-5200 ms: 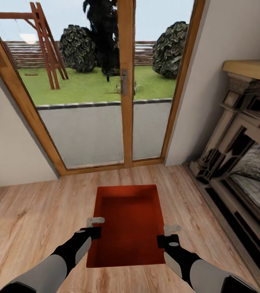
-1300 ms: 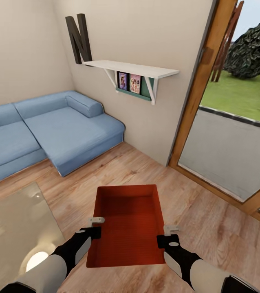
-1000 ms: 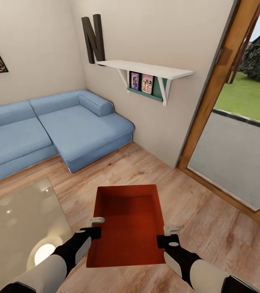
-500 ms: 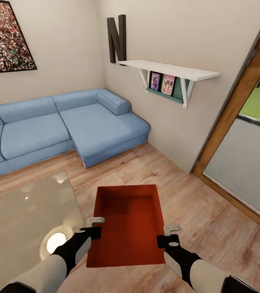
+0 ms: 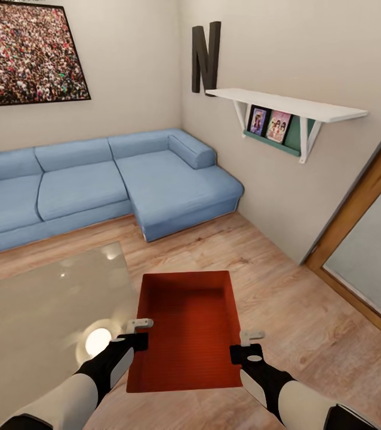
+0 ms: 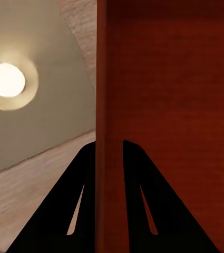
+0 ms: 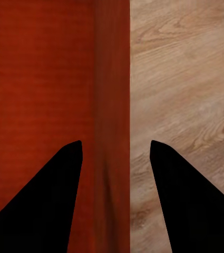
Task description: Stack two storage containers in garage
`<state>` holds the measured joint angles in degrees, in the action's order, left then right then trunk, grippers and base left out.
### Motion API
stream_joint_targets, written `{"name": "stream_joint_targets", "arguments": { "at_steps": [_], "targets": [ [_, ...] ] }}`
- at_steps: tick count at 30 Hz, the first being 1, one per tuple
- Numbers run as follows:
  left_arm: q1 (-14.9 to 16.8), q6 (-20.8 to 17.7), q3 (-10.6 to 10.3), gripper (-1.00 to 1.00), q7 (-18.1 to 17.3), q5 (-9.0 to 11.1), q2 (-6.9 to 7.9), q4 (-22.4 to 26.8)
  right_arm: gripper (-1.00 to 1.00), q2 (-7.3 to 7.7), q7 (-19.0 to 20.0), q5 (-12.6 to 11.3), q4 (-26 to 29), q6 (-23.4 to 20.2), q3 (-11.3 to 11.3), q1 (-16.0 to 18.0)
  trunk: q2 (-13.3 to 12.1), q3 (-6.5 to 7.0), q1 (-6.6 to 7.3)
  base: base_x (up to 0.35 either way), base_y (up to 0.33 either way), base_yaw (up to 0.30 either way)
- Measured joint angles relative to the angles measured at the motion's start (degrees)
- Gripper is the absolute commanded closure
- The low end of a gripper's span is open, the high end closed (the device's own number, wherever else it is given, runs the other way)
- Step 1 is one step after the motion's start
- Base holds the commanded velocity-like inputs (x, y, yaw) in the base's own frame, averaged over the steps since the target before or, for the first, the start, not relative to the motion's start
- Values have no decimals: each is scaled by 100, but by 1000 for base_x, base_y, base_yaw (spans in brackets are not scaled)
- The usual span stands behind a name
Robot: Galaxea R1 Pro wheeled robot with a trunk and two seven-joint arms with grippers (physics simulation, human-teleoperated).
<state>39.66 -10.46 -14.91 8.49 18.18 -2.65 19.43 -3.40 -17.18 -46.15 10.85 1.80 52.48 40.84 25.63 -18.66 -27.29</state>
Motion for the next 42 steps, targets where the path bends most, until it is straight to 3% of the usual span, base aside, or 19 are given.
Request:
{"name": "stream_joint_targets", "arguments": {
  "at_steps": [42],
  "targets": [
    [0,0,0,100,0,0,0,0,100,0,0,-4,-1,1,3,0,0,0,0,0,0,270]
  ]
}}
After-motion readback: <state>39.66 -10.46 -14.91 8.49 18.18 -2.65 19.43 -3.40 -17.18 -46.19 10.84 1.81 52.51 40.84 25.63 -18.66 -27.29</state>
